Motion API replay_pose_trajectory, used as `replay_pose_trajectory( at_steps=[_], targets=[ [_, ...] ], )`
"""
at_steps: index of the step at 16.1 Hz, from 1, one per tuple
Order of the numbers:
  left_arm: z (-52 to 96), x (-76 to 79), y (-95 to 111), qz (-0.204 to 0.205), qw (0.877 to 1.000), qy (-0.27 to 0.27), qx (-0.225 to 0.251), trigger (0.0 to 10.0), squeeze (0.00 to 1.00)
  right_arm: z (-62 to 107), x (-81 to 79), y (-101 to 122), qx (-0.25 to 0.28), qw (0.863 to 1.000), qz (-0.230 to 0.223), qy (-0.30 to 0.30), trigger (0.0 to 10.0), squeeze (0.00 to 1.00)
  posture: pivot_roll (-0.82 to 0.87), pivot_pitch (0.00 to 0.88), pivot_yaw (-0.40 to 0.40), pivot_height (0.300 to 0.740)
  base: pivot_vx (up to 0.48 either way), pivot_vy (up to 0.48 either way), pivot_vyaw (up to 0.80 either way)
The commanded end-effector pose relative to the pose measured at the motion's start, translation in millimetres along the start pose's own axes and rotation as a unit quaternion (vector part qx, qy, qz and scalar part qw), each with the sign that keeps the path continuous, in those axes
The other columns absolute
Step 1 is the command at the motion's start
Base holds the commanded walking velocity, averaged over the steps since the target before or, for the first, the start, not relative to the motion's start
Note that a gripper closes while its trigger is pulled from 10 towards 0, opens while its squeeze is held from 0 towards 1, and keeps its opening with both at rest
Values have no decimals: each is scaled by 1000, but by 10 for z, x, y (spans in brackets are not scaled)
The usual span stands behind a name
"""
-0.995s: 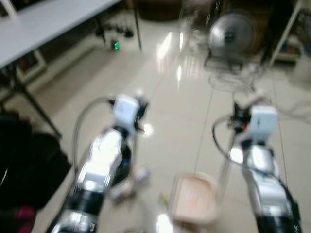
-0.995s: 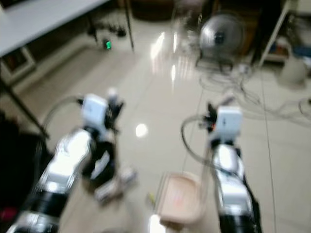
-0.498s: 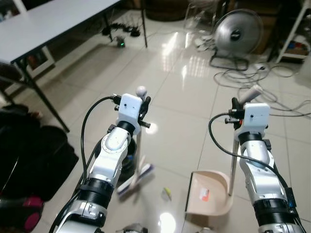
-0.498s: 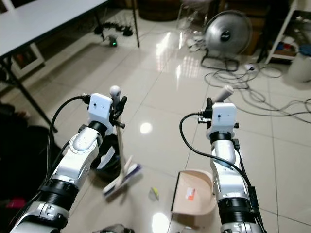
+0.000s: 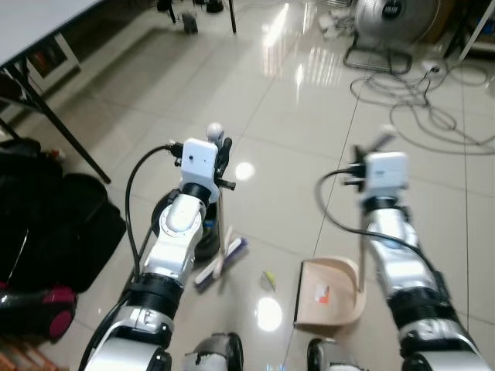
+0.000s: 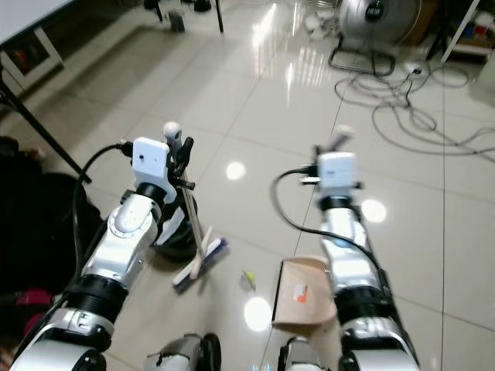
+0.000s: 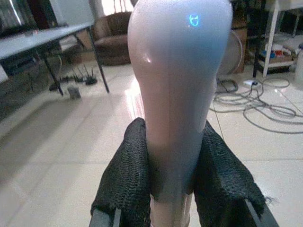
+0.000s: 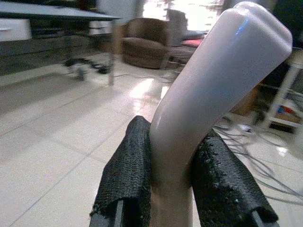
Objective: Sweep floor
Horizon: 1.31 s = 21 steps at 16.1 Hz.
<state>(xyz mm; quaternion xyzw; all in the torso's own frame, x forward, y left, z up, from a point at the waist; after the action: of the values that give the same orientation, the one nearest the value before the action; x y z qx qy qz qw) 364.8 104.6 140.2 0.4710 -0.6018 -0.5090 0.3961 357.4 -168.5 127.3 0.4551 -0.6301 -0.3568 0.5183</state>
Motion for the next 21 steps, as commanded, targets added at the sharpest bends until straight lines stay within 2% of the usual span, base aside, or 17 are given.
replay_pose_trajectory(
  at_steps=[1, 4, 6, 11, 13, 17, 20, 21],
  targets=[
    [-3, -13, -6, 5, 1000, 9, 7, 10000, 0, 3, -177, 40, 16, 999, 15, 34, 10000, 0, 125, 312, 105, 740, 0, 0, 0],
    [-43, 100, -100, 16, 1000, 7, -5, 10000, 0, 53, -554, 96, 37, 996, 24, 77, 10000, 0, 123, 354, 118, 740, 0, 0, 0],
    [-57, 119, -137, 11, 1000, 10, -5, 10000, 0, 83, -698, 162, 49, 996, 11, 67, 10000, 0, 116, 362, 134, 740, 0, 0, 0],
    [-154, 155, -106, 11, 1000, 29, 3, 10000, 0, 162, -931, 276, 56, 997, -35, 44, 10000, 0, 106, 382, 145, 740, 0, 0, 0],
    [-251, 217, -28, 22, 999, 35, 13, 10000, 0, 217, -1077, 354, 64, 995, -54, 52, 10000, 0, 104, 382, 145, 740, 0, 0, 0],
    [-384, 308, 113, 40, 998, 38, 26, 10000, 0, 284, -1273, 440, 69, 992, -68, 78, 10000, 0, 81, 384, 146, 740, 0, 0, 0],
    [-489, 463, 283, 76, 996, 11, 49, 10000, 0, 351, -1351, 404, 57, 992, -70, 89, 10000, 0, 87, 383, 144, 740, 0, 0, 0],
    [-517, 551, 349, 101, 993, -17, 58, 10000, 0, 351, -1341, 385, 53, 992, -70, 88, 10000, 0, 91, 382, 142, 740, 0, 0, 0]
  ],
)
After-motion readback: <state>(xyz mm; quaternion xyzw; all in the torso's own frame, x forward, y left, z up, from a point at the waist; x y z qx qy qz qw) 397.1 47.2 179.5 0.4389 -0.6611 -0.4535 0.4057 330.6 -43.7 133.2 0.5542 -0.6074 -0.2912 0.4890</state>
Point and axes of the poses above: a point about 5 cm out from each wrist's last joint towards the gripper, its own z axis pointing back from the gripper into the wrist, its own y axis along the axis of the wrist's last joint, x = y × z, the point moved 2 cm from there along -z, pointing out of the wrist towards the gripper, and after that the axes turned 6 degrees about z, right-handed, at the moved point
